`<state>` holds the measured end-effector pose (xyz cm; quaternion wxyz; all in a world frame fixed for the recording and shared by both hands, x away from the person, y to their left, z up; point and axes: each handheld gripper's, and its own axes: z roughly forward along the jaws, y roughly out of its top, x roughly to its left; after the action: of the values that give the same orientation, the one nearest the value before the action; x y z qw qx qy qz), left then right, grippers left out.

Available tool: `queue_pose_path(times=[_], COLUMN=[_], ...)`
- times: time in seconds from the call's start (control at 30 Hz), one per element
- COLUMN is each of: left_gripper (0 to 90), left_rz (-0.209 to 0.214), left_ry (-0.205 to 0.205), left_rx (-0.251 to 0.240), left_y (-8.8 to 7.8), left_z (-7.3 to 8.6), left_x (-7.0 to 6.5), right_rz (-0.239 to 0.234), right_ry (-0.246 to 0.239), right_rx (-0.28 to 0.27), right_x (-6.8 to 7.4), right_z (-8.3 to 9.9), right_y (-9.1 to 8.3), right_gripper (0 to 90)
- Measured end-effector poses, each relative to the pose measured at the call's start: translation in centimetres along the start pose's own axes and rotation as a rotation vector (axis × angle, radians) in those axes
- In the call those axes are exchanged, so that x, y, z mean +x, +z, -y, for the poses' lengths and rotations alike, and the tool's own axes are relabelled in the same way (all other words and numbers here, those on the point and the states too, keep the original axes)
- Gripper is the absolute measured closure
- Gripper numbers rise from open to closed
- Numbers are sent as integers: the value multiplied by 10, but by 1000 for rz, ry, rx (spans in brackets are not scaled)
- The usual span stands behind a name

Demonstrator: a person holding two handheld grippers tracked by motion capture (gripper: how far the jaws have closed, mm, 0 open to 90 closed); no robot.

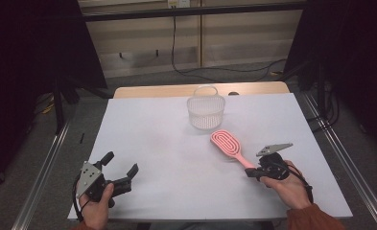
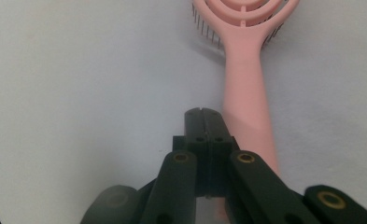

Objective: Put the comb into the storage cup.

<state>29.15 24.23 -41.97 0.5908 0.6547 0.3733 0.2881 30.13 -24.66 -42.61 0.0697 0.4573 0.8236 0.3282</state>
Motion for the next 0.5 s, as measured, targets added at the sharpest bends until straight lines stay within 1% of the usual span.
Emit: queue_pose_path(times=[0.1, 0.23, 0.27, 0.5], left_gripper=[36, 35, 36, 36], left_rz=[0, 3, 3, -1], left_ry=[0, 3, 4, 0], left_rx=[0, 4, 4, -1], left_y=[0, 0, 0, 0], left_z=[0, 0, 0, 0], left_x=[0, 0, 0, 0], right_rz=[-13, -35, -33, -29], right_ry=[2, -10, -17, -4], right_rx=[-11, -59, -64, -128], right_x=[-1, 1, 2, -4], right_z=[0, -2, -3, -2], right_y=[-1, -5, -6, -10], right_gripper=[900, 900, 900, 900])
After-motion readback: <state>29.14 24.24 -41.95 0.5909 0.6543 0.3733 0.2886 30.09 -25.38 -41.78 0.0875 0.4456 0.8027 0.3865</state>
